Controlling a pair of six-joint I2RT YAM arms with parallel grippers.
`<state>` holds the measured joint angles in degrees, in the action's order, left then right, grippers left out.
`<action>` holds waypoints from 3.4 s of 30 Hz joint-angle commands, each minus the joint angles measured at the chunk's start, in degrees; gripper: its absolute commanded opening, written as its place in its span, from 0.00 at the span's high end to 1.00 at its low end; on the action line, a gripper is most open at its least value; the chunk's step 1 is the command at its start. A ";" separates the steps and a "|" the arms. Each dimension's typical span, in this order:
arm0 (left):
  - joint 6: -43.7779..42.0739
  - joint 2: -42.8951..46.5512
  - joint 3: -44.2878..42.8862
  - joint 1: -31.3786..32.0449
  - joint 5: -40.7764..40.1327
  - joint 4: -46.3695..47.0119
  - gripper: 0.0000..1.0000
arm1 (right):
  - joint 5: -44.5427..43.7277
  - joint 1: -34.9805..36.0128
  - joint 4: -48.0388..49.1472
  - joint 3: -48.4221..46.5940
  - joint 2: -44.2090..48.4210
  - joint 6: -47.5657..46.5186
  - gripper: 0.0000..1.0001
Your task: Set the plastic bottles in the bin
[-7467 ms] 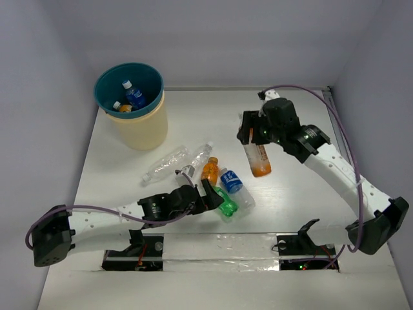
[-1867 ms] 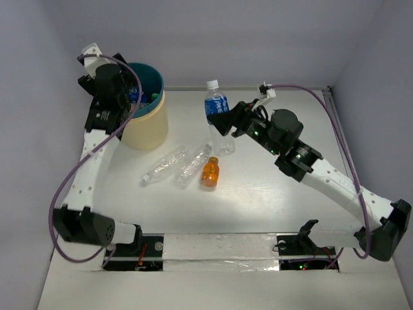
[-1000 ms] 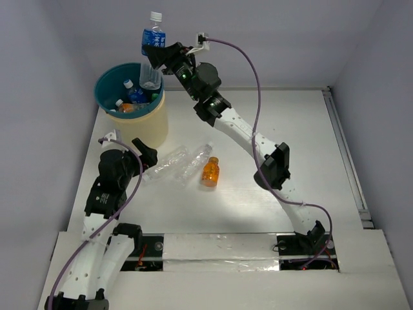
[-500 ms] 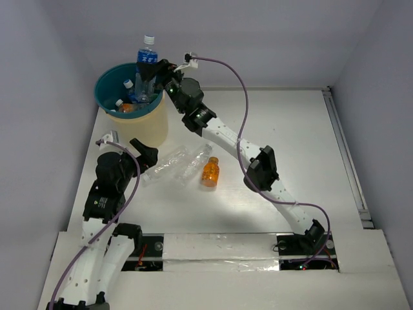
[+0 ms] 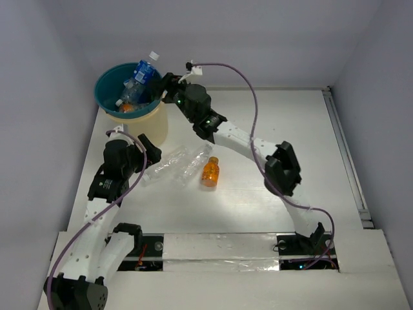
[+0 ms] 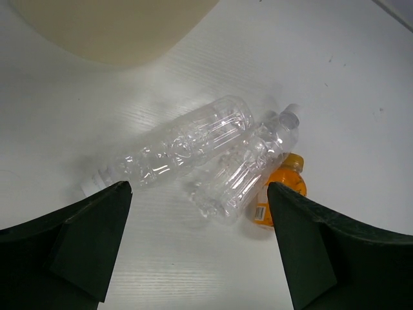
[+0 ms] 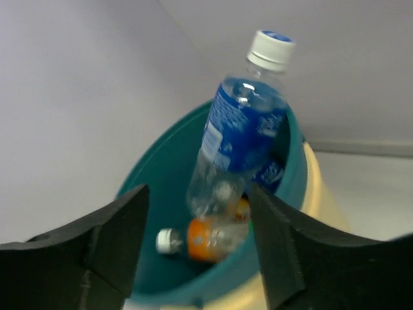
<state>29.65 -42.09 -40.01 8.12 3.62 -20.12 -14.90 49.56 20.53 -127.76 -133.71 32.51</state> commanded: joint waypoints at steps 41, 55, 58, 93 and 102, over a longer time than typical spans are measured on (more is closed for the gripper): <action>-21.21 -47.91 -21.95 14.03 -8.80 -2.64 0.07 | 5.49 0.36 3.20 96.31 63.51 12.22 0.01; -18.40 -53.19 -21.78 14.03 -11.09 -2.82 0.19 | 6.63 0.36 -4.18 84.45 45.74 10.29 0.01; -18.14 -51.70 -20.64 14.03 -10.30 -2.91 0.34 | 5.93 0.36 -6.03 83.12 43.80 9.94 0.02; -10.23 -38.31 -73.44 3.07 -18.71 -5.73 0.63 | 0.31 0.36 -9.02 90.50 58.02 11.52 0.62; -13.38 -48.16 -74.42 -5.65 -24.27 1.92 0.63 | -0.05 0.36 -9.98 88.66 67.52 8.89 0.62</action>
<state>18.04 -88.31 -113.10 3.95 -17.76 -22.96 -13.34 49.58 9.65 -37.01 -69.06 43.18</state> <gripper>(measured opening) 0.548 0.695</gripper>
